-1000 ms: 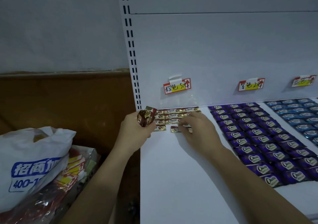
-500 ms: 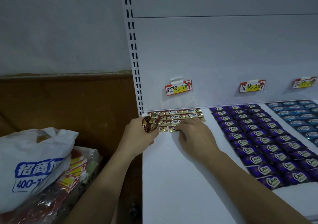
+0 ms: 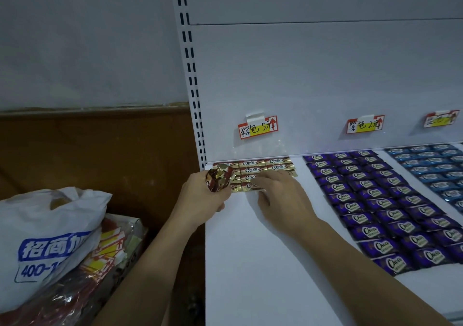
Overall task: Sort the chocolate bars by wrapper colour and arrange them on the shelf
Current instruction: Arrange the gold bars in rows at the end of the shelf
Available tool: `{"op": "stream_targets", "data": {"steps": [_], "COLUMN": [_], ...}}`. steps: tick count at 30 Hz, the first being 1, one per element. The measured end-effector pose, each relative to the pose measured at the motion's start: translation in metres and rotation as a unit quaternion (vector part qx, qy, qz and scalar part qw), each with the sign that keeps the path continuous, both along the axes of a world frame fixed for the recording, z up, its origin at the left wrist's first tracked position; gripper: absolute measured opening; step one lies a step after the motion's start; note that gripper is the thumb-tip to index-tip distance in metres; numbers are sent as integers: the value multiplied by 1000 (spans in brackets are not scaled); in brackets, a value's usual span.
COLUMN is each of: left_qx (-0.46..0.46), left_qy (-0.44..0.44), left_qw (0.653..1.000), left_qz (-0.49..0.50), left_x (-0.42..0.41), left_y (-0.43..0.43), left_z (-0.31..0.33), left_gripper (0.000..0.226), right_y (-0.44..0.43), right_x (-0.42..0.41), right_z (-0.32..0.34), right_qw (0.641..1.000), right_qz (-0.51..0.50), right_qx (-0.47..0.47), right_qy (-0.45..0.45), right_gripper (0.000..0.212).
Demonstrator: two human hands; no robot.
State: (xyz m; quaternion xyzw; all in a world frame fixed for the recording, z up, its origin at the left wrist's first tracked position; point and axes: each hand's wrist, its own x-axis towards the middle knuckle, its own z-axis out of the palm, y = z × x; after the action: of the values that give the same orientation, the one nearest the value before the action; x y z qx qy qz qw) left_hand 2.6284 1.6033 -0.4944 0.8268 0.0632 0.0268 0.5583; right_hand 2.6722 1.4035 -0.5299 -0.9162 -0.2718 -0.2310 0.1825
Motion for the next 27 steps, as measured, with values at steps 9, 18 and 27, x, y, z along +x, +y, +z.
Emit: {"op": "stream_targets", "data": {"steps": [9,18,27], "left_qx": [-138,-241,-156], "left_qy": [2,5,35], "left_qw": [989,970,987], "left_qz": [-58,33,-11], "left_x": [1,14,14], "left_y": [-33,-48,-60], "left_z": [23,11,-2], "left_gripper": [16,19,16], "right_y": [-3,-23,-54], "right_x": [-9,3,16], "right_z": [41,49,46], "right_qw": [859,806,980], "right_qz": [124,86,-35], "right_qx": [420,512,164], "right_qy": [267,283,103], "right_gripper": [18,14,13]}}
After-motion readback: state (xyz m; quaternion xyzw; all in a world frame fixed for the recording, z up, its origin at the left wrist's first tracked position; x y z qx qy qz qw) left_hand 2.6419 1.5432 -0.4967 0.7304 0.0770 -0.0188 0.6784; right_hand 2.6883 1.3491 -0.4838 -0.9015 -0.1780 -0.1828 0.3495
